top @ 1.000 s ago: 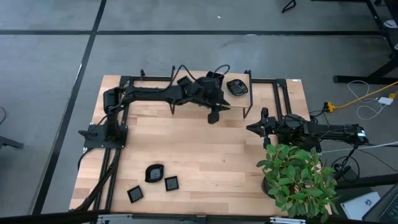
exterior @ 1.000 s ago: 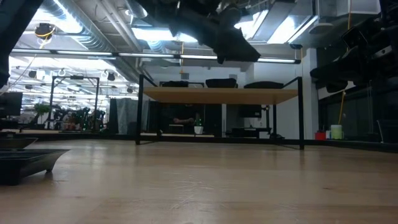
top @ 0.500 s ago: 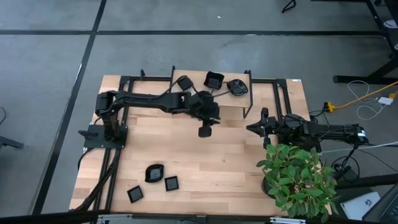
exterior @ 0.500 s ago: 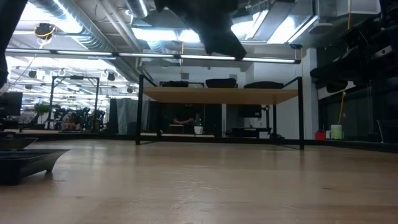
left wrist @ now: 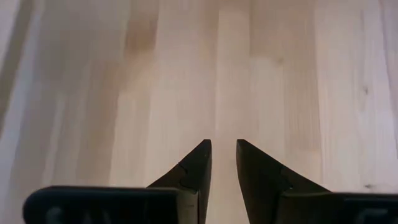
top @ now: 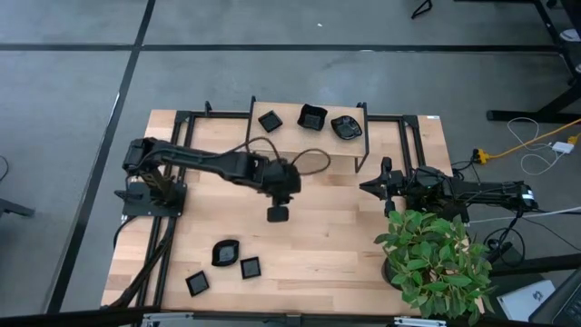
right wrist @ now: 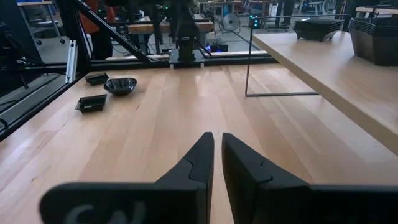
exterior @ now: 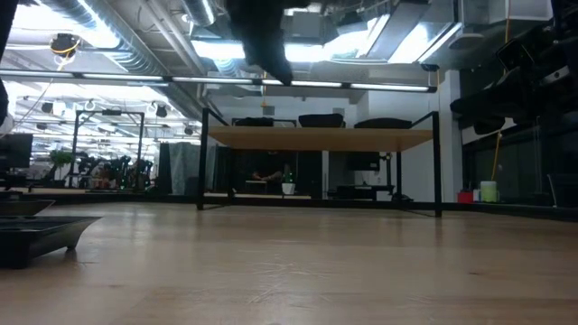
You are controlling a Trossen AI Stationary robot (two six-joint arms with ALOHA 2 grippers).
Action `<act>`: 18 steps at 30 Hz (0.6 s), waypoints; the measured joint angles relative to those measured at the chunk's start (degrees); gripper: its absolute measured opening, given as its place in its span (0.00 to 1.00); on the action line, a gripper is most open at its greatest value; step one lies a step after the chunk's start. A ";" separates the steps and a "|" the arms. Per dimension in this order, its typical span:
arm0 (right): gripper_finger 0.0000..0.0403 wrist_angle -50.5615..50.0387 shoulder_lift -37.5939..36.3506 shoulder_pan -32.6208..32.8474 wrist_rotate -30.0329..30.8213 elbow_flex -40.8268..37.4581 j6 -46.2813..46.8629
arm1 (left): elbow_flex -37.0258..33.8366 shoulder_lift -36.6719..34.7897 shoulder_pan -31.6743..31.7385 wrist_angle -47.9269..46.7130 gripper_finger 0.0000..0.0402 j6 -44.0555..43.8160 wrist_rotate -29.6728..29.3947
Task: Pick & Place Mini shaped plates
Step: Stack the square plate on top of the square plate on the shelf
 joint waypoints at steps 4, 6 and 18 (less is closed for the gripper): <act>0.08 -0.01 0.00 0.00 -0.02 -0.02 0.00 | 0.00 -0.21 -3.57 -5.21 0.17 -4.17 -1.60; 0.08 0.00 0.00 0.00 0.00 0.00 -0.01 | 0.00 -0.21 -5.53 -7.52 0.17 -6.40 -1.60; 0.08 0.00 0.00 0.00 0.00 -0.02 -0.02 | -0.02 -0.21 -17.15 -17.98 0.17 -27.32 -1.00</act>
